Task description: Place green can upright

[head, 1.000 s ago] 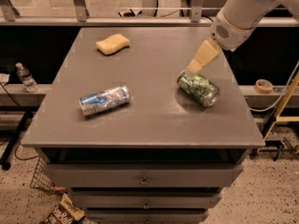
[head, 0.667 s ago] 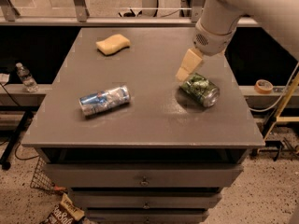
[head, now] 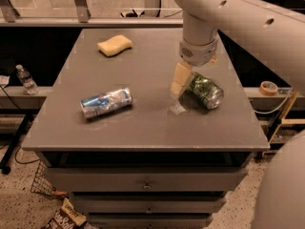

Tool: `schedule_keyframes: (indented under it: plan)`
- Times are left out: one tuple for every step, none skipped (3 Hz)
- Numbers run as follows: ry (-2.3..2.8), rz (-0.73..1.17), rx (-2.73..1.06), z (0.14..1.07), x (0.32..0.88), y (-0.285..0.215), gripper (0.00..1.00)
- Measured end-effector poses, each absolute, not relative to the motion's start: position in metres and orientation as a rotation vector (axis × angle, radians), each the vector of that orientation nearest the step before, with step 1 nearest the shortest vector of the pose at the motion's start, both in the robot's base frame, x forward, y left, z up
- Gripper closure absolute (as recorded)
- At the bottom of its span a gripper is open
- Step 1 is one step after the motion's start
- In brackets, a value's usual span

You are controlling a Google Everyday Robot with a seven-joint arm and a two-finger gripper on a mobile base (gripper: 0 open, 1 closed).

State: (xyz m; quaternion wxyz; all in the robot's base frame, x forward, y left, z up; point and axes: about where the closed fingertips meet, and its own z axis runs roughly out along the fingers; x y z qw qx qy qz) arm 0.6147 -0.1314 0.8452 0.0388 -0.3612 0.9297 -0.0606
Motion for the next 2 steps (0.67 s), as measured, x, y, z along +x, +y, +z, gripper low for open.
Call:
schedule_keyframes:
  plan:
    - [2.873,-0.172,-1.119,0.8375,0.6152,-0.1274,0.17]
    - [2.881,-0.156,-1.127,0.8339,0.616,-0.1257,0.42]
